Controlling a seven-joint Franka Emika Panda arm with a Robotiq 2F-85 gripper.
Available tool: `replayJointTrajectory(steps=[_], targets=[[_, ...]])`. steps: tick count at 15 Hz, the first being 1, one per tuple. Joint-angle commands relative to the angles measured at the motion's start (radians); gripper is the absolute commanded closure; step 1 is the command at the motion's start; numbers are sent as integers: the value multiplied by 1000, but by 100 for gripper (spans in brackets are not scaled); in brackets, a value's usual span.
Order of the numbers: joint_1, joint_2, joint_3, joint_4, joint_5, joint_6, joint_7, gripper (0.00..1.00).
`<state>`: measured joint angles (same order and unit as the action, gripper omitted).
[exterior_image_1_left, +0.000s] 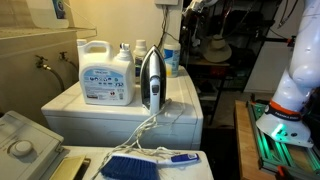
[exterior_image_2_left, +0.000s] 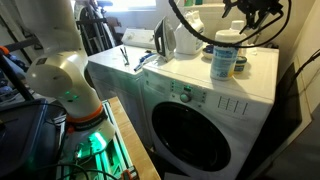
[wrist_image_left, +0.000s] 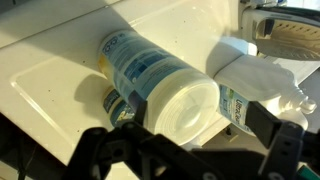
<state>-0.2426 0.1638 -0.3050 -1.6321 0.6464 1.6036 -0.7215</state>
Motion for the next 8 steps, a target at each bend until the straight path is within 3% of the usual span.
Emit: replayJointTrajectory(steps=[1, 8], targets=[[-58, 69, 41, 70, 53, -31, -24, 0], [-85, 125, 94, 117, 91, -28, -21, 0]])
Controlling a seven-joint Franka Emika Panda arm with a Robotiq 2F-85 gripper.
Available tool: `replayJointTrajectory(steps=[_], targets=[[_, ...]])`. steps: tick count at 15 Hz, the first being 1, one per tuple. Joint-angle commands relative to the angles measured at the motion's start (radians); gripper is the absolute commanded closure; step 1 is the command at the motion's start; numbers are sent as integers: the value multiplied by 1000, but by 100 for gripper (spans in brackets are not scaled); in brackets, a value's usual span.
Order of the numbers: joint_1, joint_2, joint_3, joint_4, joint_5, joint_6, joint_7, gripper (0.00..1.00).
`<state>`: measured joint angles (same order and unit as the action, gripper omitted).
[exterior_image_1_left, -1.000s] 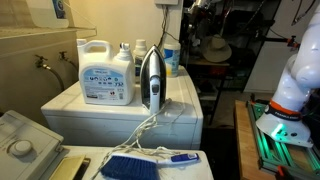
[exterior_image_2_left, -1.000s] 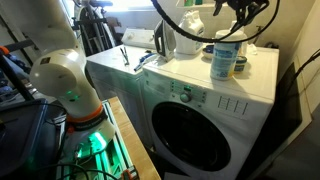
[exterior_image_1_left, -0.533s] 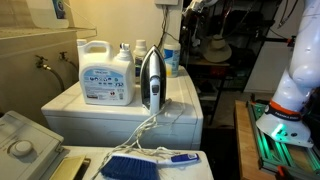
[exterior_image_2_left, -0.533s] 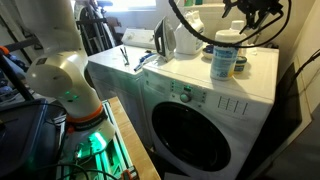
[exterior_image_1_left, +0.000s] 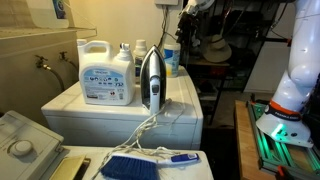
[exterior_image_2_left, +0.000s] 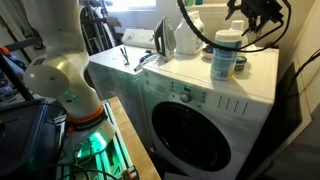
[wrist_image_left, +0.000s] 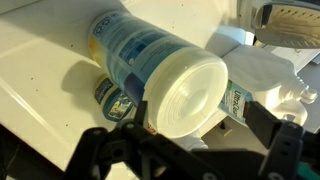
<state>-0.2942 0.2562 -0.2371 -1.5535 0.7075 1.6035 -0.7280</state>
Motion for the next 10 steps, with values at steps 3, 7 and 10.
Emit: replayJointTrajectory(steps=[3, 7, 10], targets=[[-38, 46, 41, 48, 33, -27, -18, 0], [-46, 56, 54, 61, 42, -28, -22, 0], [-50, 56, 60, 63, 55, -32, -23, 0]])
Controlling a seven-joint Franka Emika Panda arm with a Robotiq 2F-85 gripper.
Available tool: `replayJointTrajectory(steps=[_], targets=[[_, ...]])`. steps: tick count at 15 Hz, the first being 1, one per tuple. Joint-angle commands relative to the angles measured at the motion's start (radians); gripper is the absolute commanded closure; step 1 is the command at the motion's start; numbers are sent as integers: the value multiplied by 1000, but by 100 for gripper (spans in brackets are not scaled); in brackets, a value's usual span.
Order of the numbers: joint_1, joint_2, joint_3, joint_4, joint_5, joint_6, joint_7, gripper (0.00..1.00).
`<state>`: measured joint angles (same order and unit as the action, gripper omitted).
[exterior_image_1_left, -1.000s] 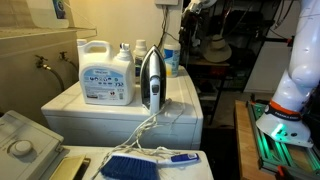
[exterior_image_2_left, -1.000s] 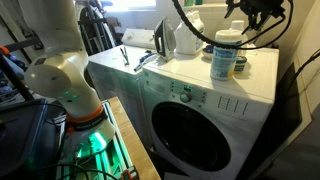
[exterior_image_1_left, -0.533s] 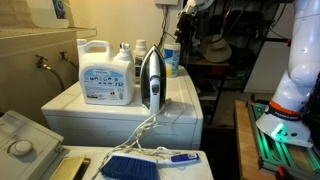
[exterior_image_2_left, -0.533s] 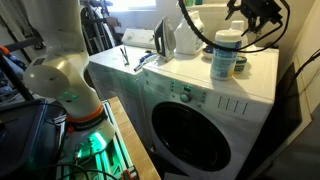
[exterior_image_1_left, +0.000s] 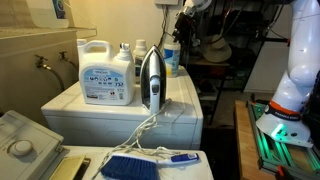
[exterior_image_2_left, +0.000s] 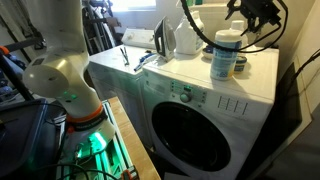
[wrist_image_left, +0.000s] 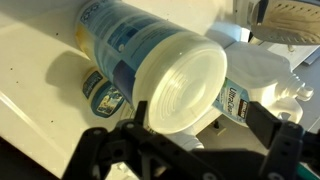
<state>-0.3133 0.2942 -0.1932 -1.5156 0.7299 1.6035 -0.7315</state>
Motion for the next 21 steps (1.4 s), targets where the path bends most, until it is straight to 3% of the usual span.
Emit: replayJointTrajectory(steps=[1, 8, 16, 21], targets=[[-32, 18, 17, 25, 36, -36, -18, 0], [-40, 12, 21, 28, 81, -60, -18, 0], [-53, 0, 16, 72, 205, -252, -4, 0], [-27, -18, 21, 67, 217, -221, -31, 0]])
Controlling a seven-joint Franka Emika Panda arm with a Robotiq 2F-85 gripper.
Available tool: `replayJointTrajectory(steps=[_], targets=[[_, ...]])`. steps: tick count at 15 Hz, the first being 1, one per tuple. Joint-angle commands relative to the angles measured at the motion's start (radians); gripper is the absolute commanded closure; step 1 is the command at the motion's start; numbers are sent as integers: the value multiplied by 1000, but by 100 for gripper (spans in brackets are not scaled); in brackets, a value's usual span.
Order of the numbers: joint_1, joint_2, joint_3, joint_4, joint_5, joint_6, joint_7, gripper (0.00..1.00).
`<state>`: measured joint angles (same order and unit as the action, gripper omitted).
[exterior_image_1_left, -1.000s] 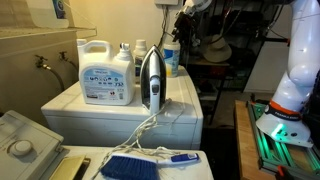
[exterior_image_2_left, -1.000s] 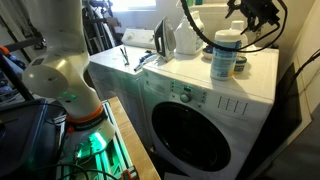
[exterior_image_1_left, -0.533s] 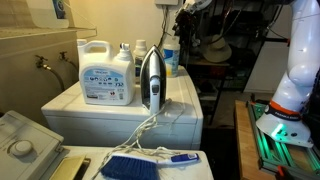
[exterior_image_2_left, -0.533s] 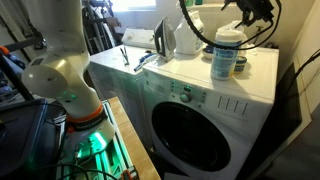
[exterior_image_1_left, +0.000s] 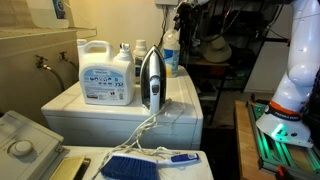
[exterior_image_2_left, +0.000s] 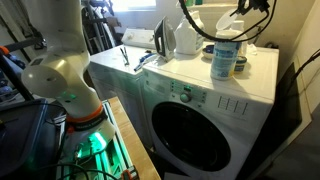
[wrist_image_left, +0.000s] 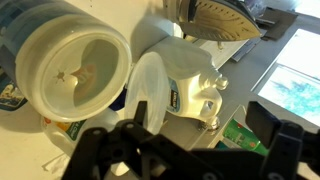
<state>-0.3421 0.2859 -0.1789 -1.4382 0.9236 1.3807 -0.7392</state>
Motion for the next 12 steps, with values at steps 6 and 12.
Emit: replayJointTrajectory(steps=[6, 12], targets=[[30, -34, 36, -27, 70, 3, -49, 0], [72, -51, 32, -44, 3, 55, -16, 0]])
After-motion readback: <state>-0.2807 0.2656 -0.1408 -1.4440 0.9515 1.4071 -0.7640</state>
